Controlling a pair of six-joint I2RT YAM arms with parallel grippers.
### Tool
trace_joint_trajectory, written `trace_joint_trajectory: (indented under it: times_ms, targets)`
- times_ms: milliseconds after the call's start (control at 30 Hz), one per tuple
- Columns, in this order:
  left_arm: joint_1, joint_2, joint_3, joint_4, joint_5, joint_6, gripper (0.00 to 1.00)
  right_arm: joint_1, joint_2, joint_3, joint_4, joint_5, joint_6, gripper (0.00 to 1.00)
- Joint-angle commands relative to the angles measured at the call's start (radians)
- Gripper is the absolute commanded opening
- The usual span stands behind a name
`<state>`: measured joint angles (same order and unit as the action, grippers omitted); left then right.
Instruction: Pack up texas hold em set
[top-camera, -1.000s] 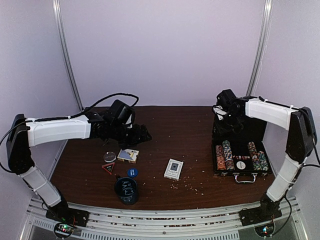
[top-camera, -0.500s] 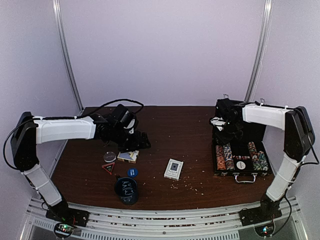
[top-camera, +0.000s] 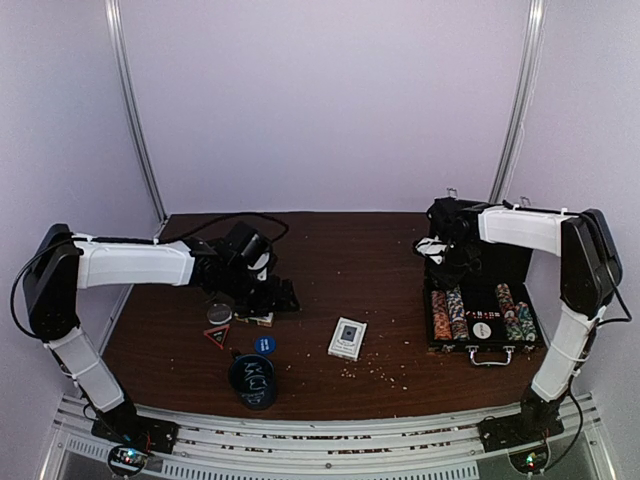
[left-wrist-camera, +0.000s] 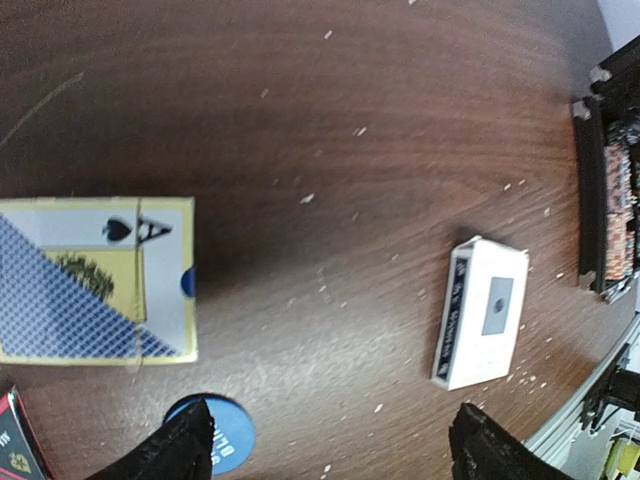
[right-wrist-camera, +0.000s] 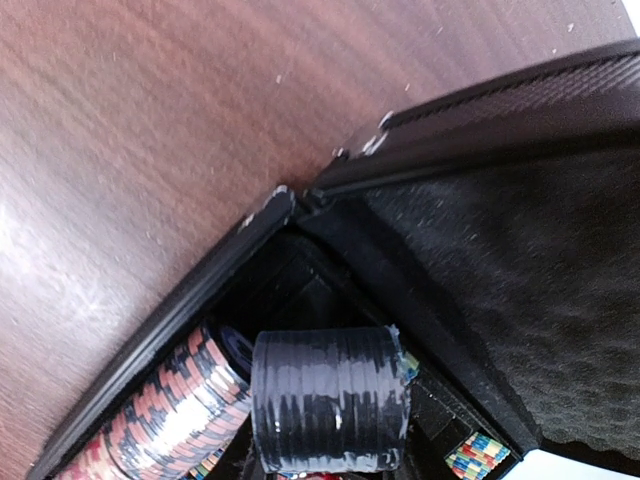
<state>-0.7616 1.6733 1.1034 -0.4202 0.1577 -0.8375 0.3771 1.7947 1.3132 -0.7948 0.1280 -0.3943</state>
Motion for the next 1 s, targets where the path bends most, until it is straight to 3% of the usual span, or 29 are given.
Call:
trace_joint_trajectory:
  times_ms: [0, 167, 300, 467, 767, 967]
  targets:
    - [0.007, -0.062, -0.052, 0.018, -0.002, -0.001, 0.84, 0.008, -0.012, -0.035, -0.005, 0.041, -0.043, 0.14]
    - [0.007, -0.078, -0.078, 0.026, 0.005, 0.001, 0.84, 0.011, -0.004, -0.021, -0.001, 0.033, -0.029, 0.20]
    - [0.007, -0.079, -0.080, 0.025, 0.006, 0.002, 0.84, 0.023, 0.001, -0.017, 0.004, 0.052, -0.021, 0.39]
    - [0.007, -0.087, -0.087, 0.026, 0.003, 0.002, 0.84, 0.043, -0.005, -0.033, 0.004, 0.076, -0.020, 0.50]
    - [0.007, -0.115, -0.104, 0.024, -0.007, -0.017, 0.84, 0.040, -0.122, -0.031, 0.033, 0.044, 0.031, 0.56]
    - [0.007, -0.148, -0.113, 0.022, -0.024, -0.043, 0.84, -0.015, -0.250, -0.087, 0.126, -0.070, 0.217, 0.56]
